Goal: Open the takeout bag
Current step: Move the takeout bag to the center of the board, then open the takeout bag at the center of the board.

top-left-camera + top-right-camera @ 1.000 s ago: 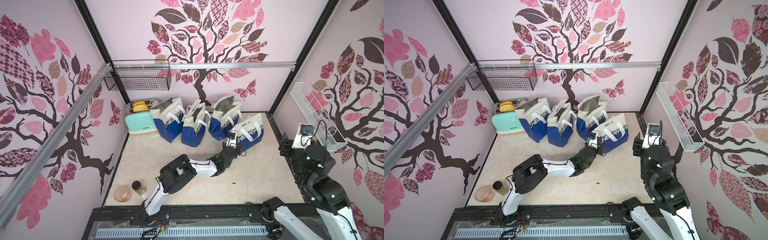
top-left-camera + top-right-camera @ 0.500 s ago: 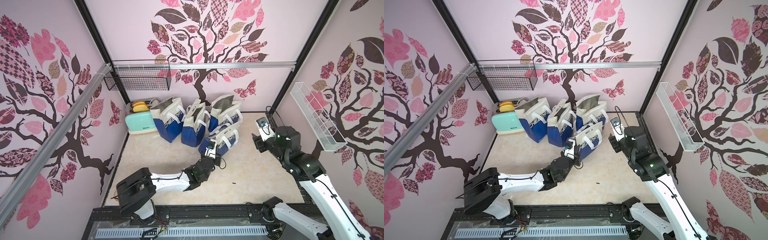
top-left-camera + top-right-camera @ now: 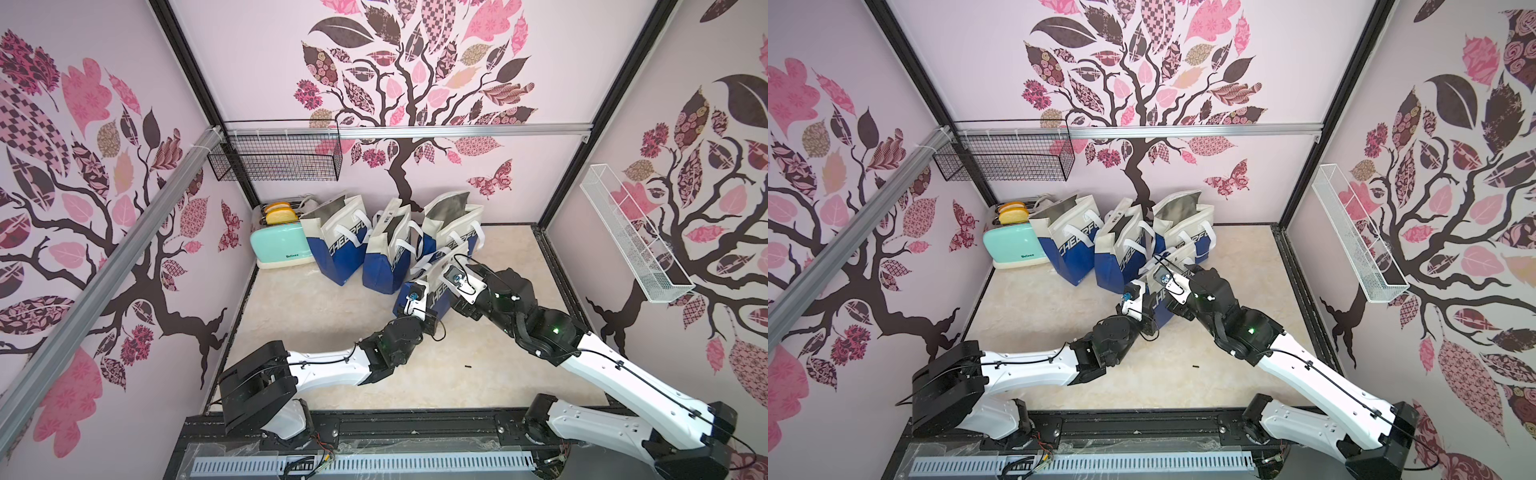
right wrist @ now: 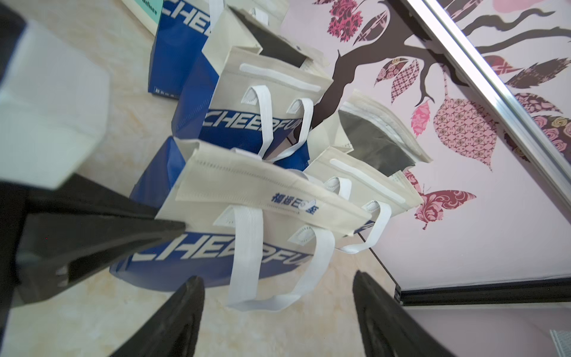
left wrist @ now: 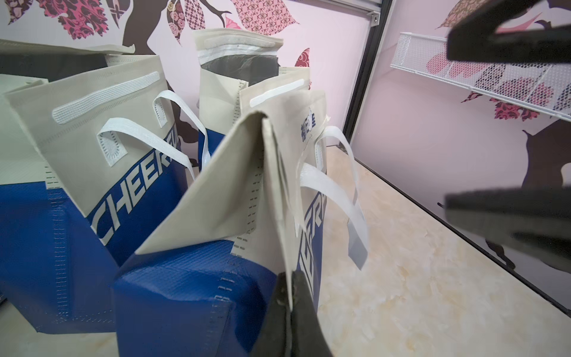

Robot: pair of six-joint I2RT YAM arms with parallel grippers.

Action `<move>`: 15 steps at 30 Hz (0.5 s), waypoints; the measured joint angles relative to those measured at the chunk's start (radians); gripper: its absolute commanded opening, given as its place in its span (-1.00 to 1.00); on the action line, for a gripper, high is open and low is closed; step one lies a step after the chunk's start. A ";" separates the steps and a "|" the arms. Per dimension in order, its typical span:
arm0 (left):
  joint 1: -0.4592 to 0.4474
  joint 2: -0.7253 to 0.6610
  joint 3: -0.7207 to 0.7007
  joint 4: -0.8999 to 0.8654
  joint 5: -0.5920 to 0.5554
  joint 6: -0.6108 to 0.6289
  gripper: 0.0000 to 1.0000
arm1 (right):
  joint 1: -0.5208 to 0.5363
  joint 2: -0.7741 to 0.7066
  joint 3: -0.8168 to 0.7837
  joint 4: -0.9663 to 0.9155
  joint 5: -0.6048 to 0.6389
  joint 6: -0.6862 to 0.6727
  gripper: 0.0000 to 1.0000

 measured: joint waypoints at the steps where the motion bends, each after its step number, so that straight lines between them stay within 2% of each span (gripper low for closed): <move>1: 0.000 -0.004 0.002 -0.002 0.003 0.000 -1.00 | 0.001 0.002 0.000 0.019 -0.006 0.005 0.54; 10: 0.000 -0.016 0.022 -0.018 0.020 0.007 -1.00 | 0.019 0.001 -0.043 0.115 -0.042 0.064 0.63; 15: 0.000 -0.017 0.033 -0.034 0.028 0.011 -1.00 | 0.040 0.001 -0.071 0.135 -0.050 0.085 0.60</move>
